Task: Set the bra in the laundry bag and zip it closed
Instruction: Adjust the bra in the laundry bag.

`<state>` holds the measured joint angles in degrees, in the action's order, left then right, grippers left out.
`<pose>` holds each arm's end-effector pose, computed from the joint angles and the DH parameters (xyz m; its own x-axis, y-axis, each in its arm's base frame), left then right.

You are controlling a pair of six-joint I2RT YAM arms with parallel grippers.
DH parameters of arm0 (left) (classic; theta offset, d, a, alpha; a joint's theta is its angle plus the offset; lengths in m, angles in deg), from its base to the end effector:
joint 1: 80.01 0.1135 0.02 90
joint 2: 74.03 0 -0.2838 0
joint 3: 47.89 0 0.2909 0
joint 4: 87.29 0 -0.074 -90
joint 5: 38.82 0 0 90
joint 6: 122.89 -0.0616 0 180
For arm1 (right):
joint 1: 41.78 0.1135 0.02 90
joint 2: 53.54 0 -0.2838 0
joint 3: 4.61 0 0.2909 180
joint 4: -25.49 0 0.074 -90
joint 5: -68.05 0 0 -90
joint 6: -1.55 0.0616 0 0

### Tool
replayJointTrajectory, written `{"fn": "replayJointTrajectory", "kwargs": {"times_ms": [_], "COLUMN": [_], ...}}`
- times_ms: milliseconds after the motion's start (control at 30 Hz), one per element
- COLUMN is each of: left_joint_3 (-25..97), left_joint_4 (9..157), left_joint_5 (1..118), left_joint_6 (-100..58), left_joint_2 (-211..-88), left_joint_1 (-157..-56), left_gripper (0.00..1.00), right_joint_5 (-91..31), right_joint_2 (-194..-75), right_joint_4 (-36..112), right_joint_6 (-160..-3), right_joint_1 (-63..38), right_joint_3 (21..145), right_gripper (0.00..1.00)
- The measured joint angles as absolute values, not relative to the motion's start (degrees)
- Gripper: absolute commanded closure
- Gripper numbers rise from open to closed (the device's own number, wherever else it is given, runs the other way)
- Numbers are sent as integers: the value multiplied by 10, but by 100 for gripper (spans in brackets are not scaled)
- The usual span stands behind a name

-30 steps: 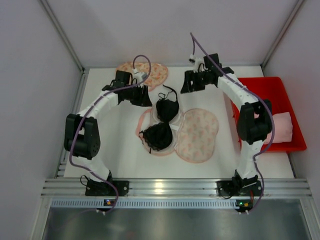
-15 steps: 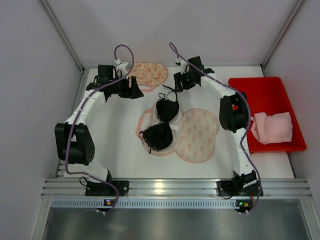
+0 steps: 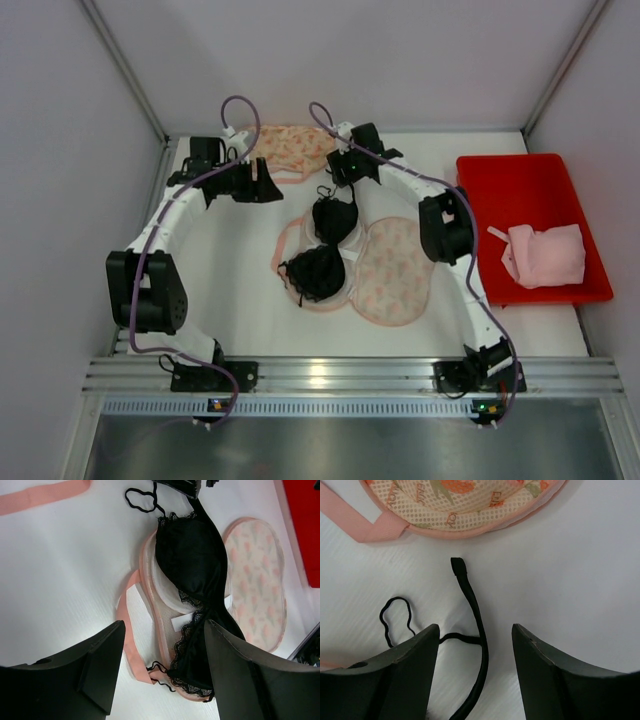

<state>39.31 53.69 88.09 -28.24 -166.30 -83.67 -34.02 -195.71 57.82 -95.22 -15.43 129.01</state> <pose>0.4063 -0.0631 0.2856 -0.7311 -0.0182 -0.6820 0.4236 0.7715 -0.4747 0.5618 0.2926 0.1565 -0.5145 -0.3835 -0.7669 -0.6408 0.7663 0.0468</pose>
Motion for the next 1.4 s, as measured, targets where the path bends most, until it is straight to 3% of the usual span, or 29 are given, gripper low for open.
{"fn": "replayJointTrajectory", "kwargs": {"times_ms": [200, 333, 533, 767, 867, 900, 967, 1400], "left_joint_3": [392, 392, 398, 402, 407, 410, 413, 406], "left_joint_4": [537, 537, 524, 520, 515, 512, 509, 503], "left_joint_5": [889, 895, 908, 934, 946, 951, 957, 963], "left_joint_6": [-269, -260, -252, -232, -223, -220, -217, -231], "left_joint_2": [-1663, -1665, -1669, -1682, -1686, -1686, -1687, -1682], "left_joint_1": [-827, -818, -796, -756, -748, -745, -742, -736], "left_gripper": [30, 30, 30, 31, 31, 31, 31, 33], "right_joint_5": [-313, -305, -311, -317, -319, -320, -323, -355], "right_joint_2": [-1979, -1981, -2010, -2021, -2021, -2021, -2021, -1937], "right_joint_4": [568, 569, 617, 672, 681, 684, 687, 662], "right_joint_6": [-970, -994, -1047, -1100, -1108, -1113, -1120, -1101], "right_joint_1": [-144, -139, -134, -134, -134, -134, -134, -139], "right_joint_3": [1304, 1317, 1395, 1403, 1405, 1405, 1405, 1313], "right_gripper": [37, 46, 48, 53, 66, 84, 100, 100]}}
